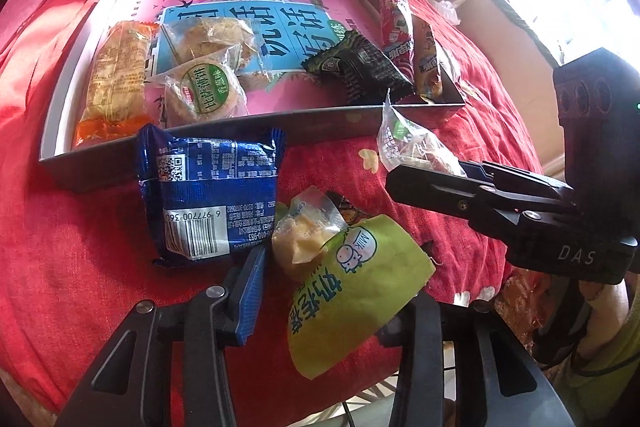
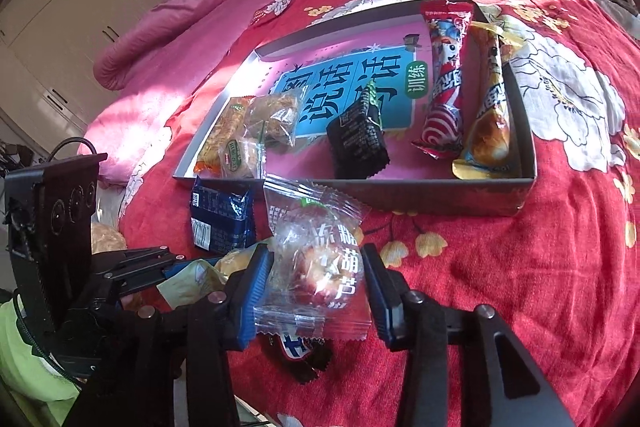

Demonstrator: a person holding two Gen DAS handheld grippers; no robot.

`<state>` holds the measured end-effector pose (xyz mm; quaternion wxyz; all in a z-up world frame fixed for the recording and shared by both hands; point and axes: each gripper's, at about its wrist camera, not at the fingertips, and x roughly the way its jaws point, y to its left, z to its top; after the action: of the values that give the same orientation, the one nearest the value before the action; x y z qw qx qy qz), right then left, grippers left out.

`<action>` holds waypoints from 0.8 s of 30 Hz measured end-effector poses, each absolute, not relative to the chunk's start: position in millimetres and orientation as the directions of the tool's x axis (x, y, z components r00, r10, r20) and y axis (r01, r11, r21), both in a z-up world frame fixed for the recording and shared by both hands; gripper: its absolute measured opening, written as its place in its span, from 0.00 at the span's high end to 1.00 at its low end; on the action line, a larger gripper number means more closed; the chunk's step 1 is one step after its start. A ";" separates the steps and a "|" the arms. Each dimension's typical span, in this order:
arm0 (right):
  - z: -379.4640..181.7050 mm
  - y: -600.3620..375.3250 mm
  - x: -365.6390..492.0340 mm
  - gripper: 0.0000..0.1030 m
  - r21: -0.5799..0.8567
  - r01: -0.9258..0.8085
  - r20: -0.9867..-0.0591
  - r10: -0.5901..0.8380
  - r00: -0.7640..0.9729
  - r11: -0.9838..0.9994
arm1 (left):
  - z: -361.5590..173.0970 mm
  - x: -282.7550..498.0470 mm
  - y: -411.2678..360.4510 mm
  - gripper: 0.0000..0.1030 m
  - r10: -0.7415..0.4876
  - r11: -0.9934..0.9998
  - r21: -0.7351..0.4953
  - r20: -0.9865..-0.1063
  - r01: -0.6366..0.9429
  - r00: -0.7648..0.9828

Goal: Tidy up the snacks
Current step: 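Grasp yellow-green cartoon packet with left tool while right tool grasps clear candy bag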

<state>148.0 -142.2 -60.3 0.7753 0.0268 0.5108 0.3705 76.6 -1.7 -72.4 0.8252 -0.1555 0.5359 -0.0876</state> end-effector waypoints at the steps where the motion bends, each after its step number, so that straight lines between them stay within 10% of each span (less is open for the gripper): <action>1: -61.7 -142.9 148.4 0.56 0.426 -0.542 -0.773 0.603 0.198 0.724 | -72.8 76.0 1.1 0.62 -0.315 0.933 -0.358 -0.856 -0.030 0.410; 24: -42.4 -147.0 145.4 0.56 0.457 -0.561 -0.702 0.667 0.249 0.690 | -39.3 65.7 -3.3 0.67 -0.402 0.903 -0.423 -0.778 0.072 0.482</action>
<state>145.4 -147.0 -42.4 0.7882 0.0561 0.4732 0.3894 65.7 -3.3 -39.3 0.8441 -0.1691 0.4891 -0.1404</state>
